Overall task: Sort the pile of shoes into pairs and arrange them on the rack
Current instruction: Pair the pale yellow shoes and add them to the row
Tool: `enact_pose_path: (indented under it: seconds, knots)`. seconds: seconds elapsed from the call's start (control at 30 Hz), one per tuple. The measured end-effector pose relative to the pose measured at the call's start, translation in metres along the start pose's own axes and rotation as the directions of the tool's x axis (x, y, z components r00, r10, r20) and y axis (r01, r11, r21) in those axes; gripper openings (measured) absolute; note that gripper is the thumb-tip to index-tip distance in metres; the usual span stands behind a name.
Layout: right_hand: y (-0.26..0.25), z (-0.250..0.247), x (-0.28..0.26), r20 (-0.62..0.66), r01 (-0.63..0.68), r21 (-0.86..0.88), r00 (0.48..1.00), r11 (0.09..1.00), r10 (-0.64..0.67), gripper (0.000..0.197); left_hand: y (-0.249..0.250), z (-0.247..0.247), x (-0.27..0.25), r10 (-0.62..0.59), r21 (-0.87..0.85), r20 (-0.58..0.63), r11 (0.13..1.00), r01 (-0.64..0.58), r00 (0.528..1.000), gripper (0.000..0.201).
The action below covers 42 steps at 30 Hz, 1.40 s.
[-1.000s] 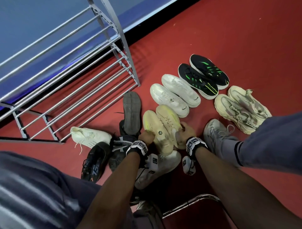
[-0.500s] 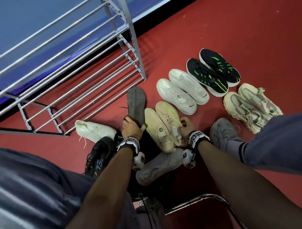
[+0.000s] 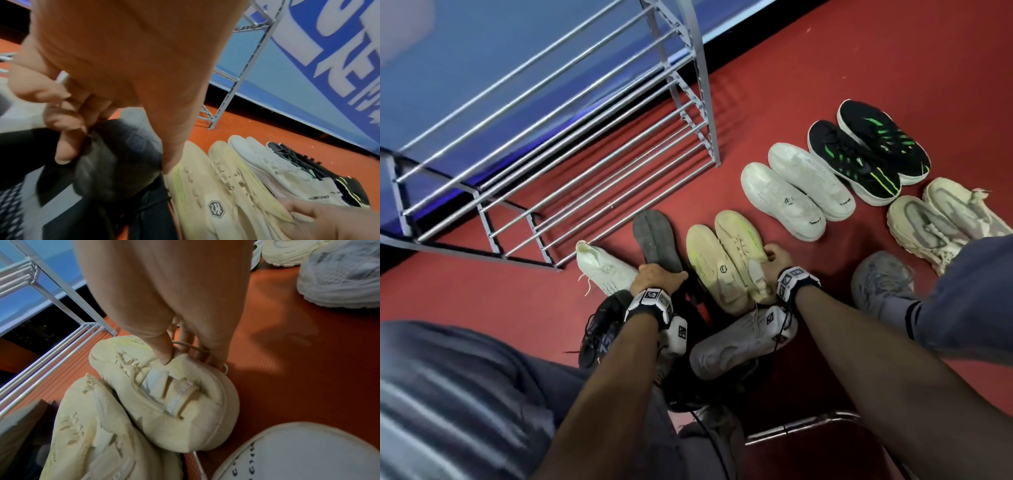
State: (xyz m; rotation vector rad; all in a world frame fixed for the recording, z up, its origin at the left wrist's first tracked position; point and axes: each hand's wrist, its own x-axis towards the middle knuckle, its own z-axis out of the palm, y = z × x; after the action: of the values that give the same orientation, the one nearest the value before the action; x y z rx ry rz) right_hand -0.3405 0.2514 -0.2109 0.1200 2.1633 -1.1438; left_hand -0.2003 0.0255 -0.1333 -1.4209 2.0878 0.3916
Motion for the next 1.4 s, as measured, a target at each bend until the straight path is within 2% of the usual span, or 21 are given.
enact_pose_path:
  seconds: [0.1,0.13,0.2,0.27,0.33,0.43,0.5,0.6,0.67,0.7,0.8,0.83,0.87,0.9,1.0,1.07,1.13,1.23,1.3,1.4]
  knots:
    - [-0.004,-0.004,0.0,-0.041,0.031,-0.035,0.999,0.999,-0.033,0.034,0.011,-0.005,-0.007,0.049,0.013,-0.082,0.999,-0.048,0.995,0.102]
    - [-0.006,-0.006,0.001,-0.062,0.053,-0.036,0.997,0.998,-0.055,0.036,0.019,-0.006,-0.011,0.111,0.01,-0.136,0.994,-0.11,0.985,0.098]
    - [-0.012,-0.01,0.0,-0.109,0.098,-0.027,0.989,0.995,-0.1,0.041,0.039,-0.005,-0.022,0.301,0.019,-0.204,0.953,-0.303,0.932,0.075]
    - [-0.017,-0.017,0.001,-0.162,0.133,-0.022,0.978,0.991,-0.135,0.043,0.061,0.001,-0.032,0.389,-0.004,-0.106,0.92,-0.392,0.915,0.059]
    - [-0.02,-0.022,0.004,-0.175,0.138,-0.02,0.975,0.99,-0.14,0.041,0.071,0.016,-0.035,0.371,-0.083,0.059,0.927,-0.366,0.927,0.051]
    - [-0.017,-0.025,0.01,-0.159,0.157,-0.047,0.974,0.986,-0.162,0.043,0.071,0.048,-0.033,0.401,-0.139,0.208,0.915,-0.379,0.892,0.034]
    - [-0.011,-0.024,0.012,-0.113,0.172,-0.098,0.977,0.98,-0.183,0.045,0.07,0.064,-0.031,0.346,-0.19,0.201,0.932,-0.31,0.916,0.031]
    - [-0.003,-0.024,0.012,-0.036,0.179,-0.269,0.98,0.946,-0.196,0.052,0.066,0.084,-0.021,0.231,-0.25,0.108,0.948,-0.199,0.967,0.052]
    - [0.0,-0.026,0.011,0.014,0.155,-0.356,0.987,0.922,-0.16,0.057,0.066,0.085,-0.028,0.147,-0.282,0.106,0.953,-0.112,0.984,0.059]
    - [0.001,-0.026,0.01,0.038,0.128,-0.322,0.992,0.938,-0.122,0.058,0.068,0.083,-0.032,0.151,-0.298,0.097,0.947,-0.116,0.984,0.06]
    - [0.004,-0.025,0.005,0.102,0.092,-0.183,0.992,0.979,-0.074,0.06,0.071,0.083,-0.027,0.114,-0.525,0.094,0.85,-0.048,0.989,0.057]
    - [0.006,-0.023,0.002,0.13,0.078,-0.145,0.99,0.986,-0.059,0.062,0.071,0.08,-0.025,0.039,-0.622,0.111,0.782,0.039,0.993,0.059]
    - [0.008,-0.021,0.001,0.148,0.066,-0.114,0.988,0.991,-0.049,0.064,0.069,0.077,-0.024,0.022,-0.651,0.087,0.758,0.04,0.996,0.062]
    - [0.01,-0.019,-0.001,0.155,0.06,-0.095,0.987,0.994,-0.045,0.065,0.066,0.077,-0.019,0.014,-0.639,0.093,0.768,0.049,0.996,0.064]
    - [0.011,-0.017,-0.003,0.149,-0.001,-0.004,0.989,1.0,0.002,0.064,0.063,0.079,-0.01,0.028,-0.748,0.153,0.657,0.097,0.988,0.059]
    - [0.01,-0.018,-0.005,0.111,0.003,0.029,0.994,1.0,-0.006,0.062,0.064,0.081,-0.01,0.058,-0.832,0.195,0.538,0.134,0.979,0.045]
    - [0.005,-0.023,-0.006,0.1,0.035,0.066,0.994,0.997,-0.042,0.06,0.066,0.078,-0.013,0.076,-0.859,0.231,0.484,0.167,0.97,0.032]
    - [-0.01,-0.033,-0.002,0.105,0.125,0.035,0.986,0.992,-0.128,0.057,0.072,0.071,-0.017,0.122,-0.866,0.282,0.46,0.197,0.952,0.021]
    - [-0.017,-0.036,0.002,0.05,0.198,-0.019,0.979,0.98,-0.196,0.057,0.077,0.068,-0.018,0.153,-0.864,0.281,0.471,0.18,0.948,0.025]
    - [-0.02,-0.038,0.003,0.074,0.182,-0.11,0.982,0.977,-0.175,0.049,0.079,0.071,-0.017,0.164,-0.85,0.314,0.487,0.2,0.935,0.027]
